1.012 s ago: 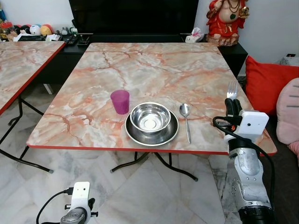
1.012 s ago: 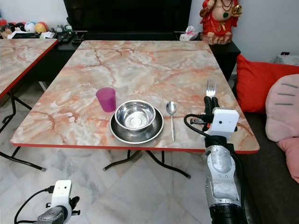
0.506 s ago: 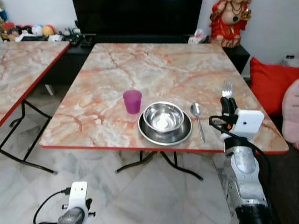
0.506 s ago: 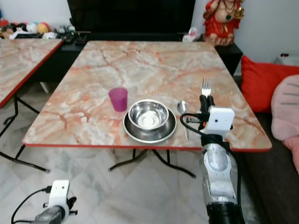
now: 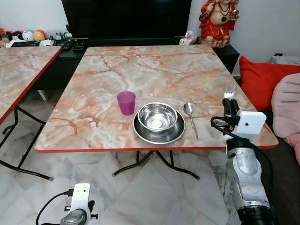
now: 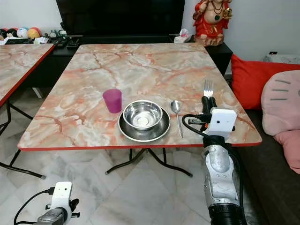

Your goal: Setting the table

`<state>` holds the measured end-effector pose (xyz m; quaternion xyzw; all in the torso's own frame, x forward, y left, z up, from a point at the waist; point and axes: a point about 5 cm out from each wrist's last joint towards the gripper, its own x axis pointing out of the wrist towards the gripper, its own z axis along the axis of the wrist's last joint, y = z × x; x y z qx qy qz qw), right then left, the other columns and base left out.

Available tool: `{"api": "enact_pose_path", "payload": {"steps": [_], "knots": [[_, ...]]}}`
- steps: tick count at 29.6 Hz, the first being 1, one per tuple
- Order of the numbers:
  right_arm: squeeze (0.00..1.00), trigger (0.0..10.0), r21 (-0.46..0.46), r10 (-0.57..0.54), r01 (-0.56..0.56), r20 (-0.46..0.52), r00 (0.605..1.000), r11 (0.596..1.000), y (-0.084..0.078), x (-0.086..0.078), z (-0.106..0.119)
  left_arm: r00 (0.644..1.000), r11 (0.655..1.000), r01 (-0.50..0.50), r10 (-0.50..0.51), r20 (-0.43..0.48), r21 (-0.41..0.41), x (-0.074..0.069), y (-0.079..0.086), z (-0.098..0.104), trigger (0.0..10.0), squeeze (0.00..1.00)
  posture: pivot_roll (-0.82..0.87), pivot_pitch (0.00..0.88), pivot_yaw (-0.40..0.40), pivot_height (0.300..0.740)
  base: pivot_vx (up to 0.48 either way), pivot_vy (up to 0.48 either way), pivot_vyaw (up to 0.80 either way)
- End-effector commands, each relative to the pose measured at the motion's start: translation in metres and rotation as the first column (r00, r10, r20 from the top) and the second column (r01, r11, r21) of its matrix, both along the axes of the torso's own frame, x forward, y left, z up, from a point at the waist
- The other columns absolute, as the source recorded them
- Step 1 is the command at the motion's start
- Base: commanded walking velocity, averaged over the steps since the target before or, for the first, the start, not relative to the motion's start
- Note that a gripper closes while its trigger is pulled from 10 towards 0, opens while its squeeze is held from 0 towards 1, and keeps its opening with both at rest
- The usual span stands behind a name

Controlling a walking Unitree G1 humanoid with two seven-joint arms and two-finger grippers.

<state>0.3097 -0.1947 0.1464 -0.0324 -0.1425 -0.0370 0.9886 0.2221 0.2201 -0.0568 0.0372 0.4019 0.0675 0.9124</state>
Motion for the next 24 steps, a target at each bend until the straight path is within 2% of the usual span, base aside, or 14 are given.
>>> {"api": "enact_pose_path", "payload": {"steps": [1,3,10,24], "knots": [[0.0,10.0,-0.011,0.015,-0.015,0.005,1.0,1.0,0.0043,0.0017,0.0021,1.0,1.0,0.002,-0.002,-0.021,0.014,-0.0034,0.0023,-0.0019,10.0,0.0,0.05,0.0,0.014,0.74,0.274,0.0,0.56],[0.0,10.0,0.036,-0.009,0.009,-0.007,1.0,0.999,0.002,0.0019,-0.0009,1.0,1.0,0.002,-0.002,-0.021,0.013,-0.0033,0.0021,-0.0019,10.0,0.0,0.05,0.0,0.013,0.74,0.27,0.0,0.0],[0.0,10.0,0.018,0.001,-0.001,-0.012,1.0,1.0,0.0029,0.001,-0.0026,1.0,1.0,0.001,-0.001,-0.019,0.011,-0.003,0.0016,-0.0018,10.0,0.0,0.05,0.0,0.012,0.74,0.116,0.0,0.0],[0.0,10.0,0.017,-0.004,0.005,-0.016,1.0,1.0,0.0033,0.0015,-0.0025,1.0,1.0,-0.004,0.004,-0.008,0.005,-0.0015,0.0015,-0.0007,10.0,0.0,0.05,0.0,0.017,0.74,0.0,0.0,0.0]]}}
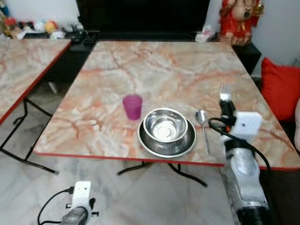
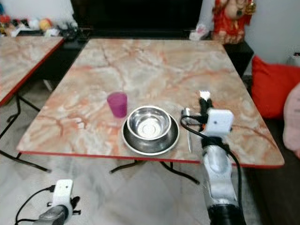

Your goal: Setting the table

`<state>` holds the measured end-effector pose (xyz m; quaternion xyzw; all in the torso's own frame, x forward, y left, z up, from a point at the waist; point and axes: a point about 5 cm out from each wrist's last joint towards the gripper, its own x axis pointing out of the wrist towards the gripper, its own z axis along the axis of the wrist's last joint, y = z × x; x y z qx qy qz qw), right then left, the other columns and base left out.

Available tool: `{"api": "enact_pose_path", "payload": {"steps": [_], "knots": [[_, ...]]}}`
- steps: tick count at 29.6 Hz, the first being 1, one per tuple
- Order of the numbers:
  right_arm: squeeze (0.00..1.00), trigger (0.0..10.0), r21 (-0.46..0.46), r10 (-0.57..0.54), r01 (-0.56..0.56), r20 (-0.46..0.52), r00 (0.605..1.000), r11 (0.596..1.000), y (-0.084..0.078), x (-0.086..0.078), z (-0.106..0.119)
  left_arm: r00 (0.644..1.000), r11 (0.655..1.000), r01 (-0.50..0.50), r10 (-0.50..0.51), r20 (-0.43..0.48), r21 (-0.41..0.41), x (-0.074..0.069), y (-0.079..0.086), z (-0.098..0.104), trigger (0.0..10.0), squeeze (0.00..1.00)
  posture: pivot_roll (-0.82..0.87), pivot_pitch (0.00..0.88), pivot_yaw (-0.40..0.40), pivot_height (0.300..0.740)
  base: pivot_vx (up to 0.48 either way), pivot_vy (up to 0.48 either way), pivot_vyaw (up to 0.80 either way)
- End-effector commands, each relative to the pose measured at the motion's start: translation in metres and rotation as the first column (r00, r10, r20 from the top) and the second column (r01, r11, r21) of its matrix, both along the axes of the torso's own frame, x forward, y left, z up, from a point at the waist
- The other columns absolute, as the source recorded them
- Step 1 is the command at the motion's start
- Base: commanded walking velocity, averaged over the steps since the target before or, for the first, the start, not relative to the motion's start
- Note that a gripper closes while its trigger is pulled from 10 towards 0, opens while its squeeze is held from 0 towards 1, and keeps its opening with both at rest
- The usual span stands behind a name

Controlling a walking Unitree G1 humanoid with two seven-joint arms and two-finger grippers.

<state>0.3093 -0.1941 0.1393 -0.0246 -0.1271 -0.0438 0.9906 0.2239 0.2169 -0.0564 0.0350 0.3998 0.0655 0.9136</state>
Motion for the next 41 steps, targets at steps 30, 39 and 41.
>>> {"api": "enact_pose_path", "payload": {"steps": [30,39,41], "knots": [[0.0,10.0,-0.019,0.003,-0.003,0.019,1.0,1.0,-0.0006,0.0048,0.0074,1.0,1.0,-0.001,0.001,-0.02,0.016,-0.0041,0.0032,-0.0021,10.0,0.0,0.04,0.0,0.01,0.74,0.024,0.0,0.09],[0.0,10.0,-0.016,-0.009,0.009,0.025,1.0,1.0,-0.0025,0.0059,0.0093,1.0,1.0,-0.008,0.009,-0.015,0.018,-0.0028,0.003,-0.0013,10.0,0.0,0.04,0.0,0.005,0.74,0.259,0.0,0.0],[0.0,10.0,-0.015,-0.012,0.012,0.027,1.0,1.0,-0.003,0.0058,0.0096,1.0,1.0,-0.009,0.01,-0.014,0.018,-0.0028,0.0031,-0.0013,10.0,0.0,0.04,0.0,0.006,0.74,0.27,0.0,0.0]]}}
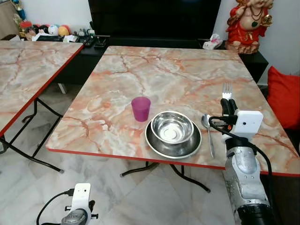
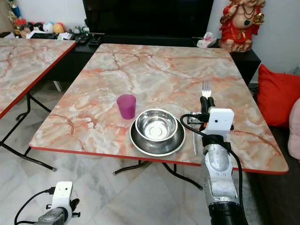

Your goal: Setting the table

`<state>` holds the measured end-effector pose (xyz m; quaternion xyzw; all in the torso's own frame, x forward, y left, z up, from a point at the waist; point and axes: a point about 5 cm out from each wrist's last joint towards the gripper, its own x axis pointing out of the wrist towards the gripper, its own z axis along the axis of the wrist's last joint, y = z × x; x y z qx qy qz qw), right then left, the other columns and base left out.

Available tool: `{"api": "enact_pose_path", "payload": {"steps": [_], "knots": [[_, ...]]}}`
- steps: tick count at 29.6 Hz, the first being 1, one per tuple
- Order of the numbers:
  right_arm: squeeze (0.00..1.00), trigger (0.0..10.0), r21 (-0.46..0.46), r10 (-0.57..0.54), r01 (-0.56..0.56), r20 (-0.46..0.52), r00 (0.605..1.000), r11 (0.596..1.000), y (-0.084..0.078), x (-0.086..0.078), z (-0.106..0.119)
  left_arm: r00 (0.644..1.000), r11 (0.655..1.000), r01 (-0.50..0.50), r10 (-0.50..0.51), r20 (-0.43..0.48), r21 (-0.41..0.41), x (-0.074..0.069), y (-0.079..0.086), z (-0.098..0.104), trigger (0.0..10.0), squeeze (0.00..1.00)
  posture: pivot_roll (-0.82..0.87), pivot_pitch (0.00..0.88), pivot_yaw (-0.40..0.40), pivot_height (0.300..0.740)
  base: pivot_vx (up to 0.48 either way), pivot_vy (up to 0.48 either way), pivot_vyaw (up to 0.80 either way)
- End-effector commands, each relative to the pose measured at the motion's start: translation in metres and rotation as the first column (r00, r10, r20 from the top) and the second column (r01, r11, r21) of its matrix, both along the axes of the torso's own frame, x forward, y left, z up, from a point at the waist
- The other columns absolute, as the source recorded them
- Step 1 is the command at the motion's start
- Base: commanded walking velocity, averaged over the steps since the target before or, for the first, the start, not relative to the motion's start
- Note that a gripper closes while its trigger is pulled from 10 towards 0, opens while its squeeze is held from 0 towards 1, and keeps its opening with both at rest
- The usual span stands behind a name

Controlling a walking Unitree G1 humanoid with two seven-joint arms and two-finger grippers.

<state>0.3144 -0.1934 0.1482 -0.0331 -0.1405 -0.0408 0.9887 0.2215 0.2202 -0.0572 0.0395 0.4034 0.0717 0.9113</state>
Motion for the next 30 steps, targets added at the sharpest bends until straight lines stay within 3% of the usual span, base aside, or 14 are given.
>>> {"api": "enact_pose_path", "payload": {"steps": [1,10,21,26,29,30], "knots": [[0.0,10.0,0.004,-0.016,0.016,0.001,1.0,1.0,-0.004,0.001,0.001,1.0,1.0,-0.001,0.001,-0.006,0.005,0.0,0.0,0.0,10.0,0.0,0.04,0.0,0.006,0.74,0.27,0.0,0.0],[0.0,10.0,0.005,-0.018,0.018,-0.004,1.0,1.0,-0.004,0.0,0.0,1.0,1.0,-0.002,0.002,-0.004,0.007,0.0,0.0,0.0,10.0,0.0,0.04,0.0,0.007,0.74,0.264,0.0,0.0],[0.0,10.0,0.0,-0.039,0.039,-0.017,0.999,0.999,-0.006,-0.001,-0.003,1.0,1.0,-0.007,0.007,0.009,0.003,0.0,0.001,0.0,10.0,0.0,0.04,0.0,0.012,0.74,0.0,0.0,0.0],[0.0,10.0,-0.014,-0.07,0.07,-0.058,0.996,0.997,-0.011,-0.001,-0.009,1.0,1.0,-0.004,0.004,0.005,0.005,0.0,0.0,0.0,10.0,0.0,0.03,0.0,0.008,0.74,0.0,0.0,0.0],[0.0,10.0,-0.101,-0.136,0.118,-0.186,0.973,0.988,-0.025,0.003,-0.021,1.0,1.0,-0.001,0.001,0.004,0.003,0.0,-0.001,0.0,10.0,0.0,0.03,0.0,0.008,0.74,0.0,0.0,0.0],[0.0,10.0,-0.101,-0.136,0.118,-0.186,0.973,0.988,-0.025,0.003,-0.021,1.0,1.0,-0.001,0.001,0.004,0.003,0.0,-0.001,0.0,10.0,0.0,0.03,0.0,0.008,0.74,0.0,0.0,0.0]]}}
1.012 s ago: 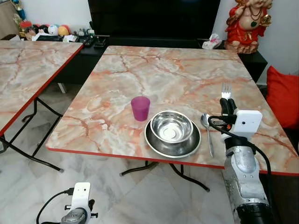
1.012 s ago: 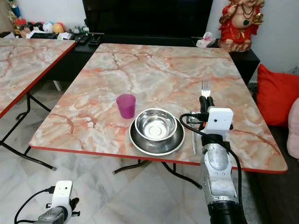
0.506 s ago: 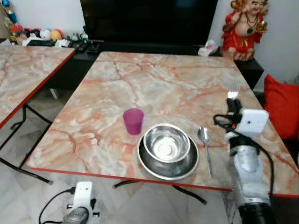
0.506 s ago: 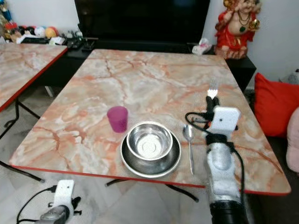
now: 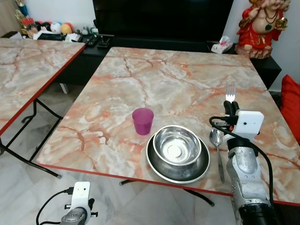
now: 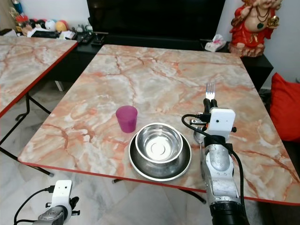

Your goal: Setting the table

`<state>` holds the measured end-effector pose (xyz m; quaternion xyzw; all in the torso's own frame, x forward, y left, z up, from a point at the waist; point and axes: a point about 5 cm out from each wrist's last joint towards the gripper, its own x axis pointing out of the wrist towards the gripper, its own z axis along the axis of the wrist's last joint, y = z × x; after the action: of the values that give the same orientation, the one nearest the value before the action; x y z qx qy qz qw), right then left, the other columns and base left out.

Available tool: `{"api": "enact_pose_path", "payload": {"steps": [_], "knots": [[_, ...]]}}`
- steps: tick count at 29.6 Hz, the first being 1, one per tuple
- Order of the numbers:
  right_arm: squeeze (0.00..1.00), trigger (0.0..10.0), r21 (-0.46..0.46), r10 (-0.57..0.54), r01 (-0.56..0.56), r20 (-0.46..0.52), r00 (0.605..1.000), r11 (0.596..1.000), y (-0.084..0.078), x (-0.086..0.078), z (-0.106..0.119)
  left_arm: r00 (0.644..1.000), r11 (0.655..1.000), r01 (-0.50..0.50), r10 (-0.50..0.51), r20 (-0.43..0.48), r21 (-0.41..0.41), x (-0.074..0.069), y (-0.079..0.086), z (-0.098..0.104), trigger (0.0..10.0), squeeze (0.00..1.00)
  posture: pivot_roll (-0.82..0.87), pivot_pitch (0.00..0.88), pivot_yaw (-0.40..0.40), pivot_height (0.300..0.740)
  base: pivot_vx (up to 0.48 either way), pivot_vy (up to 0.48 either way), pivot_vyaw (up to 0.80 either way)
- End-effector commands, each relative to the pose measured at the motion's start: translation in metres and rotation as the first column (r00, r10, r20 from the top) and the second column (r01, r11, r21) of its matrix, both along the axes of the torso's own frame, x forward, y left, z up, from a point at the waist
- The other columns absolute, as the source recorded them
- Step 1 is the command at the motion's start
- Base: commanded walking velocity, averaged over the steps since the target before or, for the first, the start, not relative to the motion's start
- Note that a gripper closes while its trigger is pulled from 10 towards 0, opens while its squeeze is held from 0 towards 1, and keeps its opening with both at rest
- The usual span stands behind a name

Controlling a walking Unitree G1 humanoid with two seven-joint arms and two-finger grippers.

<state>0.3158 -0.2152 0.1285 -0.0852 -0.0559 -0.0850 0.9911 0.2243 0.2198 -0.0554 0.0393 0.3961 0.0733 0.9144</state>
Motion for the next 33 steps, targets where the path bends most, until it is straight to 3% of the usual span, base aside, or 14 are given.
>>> {"api": "enact_pose_path", "payload": {"steps": [1,2,9,17,33], "knots": [[0.0,10.0,-0.022,-0.025,0.024,-0.064,0.998,0.999,-0.007,0.001,-0.005,1.0,1.0,0.0,0.0,-0.011,0.0,-0.003,-0.001,-0.002,10.0,0.0,0.03,0.0,0.008,0.74,0.0,0.0,0.0],[0.0,10.0,-0.031,-0.061,0.057,-0.121,0.991,0.998,-0.017,0.0,-0.01,1.0,1.0,-0.001,0.001,-0.011,0.0,-0.002,-0.001,-0.002,10.0,0.0,0.03,0.0,0.007,0.74,0.0,0.0,0.0],[0.0,10.0,0.003,-0.092,0.095,-0.218,0.972,0.995,-0.028,-0.005,-0.021,1.0,1.0,-0.001,0.001,-0.011,0.0,-0.002,0.0,-0.001,10.0,0.0,0.02,0.0,0.014,0.74,0.0,0.0,0.0],[0.0,10.0,0.025,-0.045,0.059,-0.379,0.924,0.998,-0.014,-0.011,-0.046,1.0,1.0,0.0,0.0,-0.012,0.002,-0.001,0.0,-0.001,10.0,0.0,0.03,0.0,0.018,0.74,0.0,0.0,0.0],[0.0,10.0,0.024,-0.092,0.113,-0.423,0.901,0.993,-0.017,-0.002,-0.055,1.0,1.0,0.005,-0.005,-0.017,0.001,-0.002,0.001,-0.001,10.0,0.0,0.03,0.0,0.024,0.74,0.0,0.0,0.0]]}}
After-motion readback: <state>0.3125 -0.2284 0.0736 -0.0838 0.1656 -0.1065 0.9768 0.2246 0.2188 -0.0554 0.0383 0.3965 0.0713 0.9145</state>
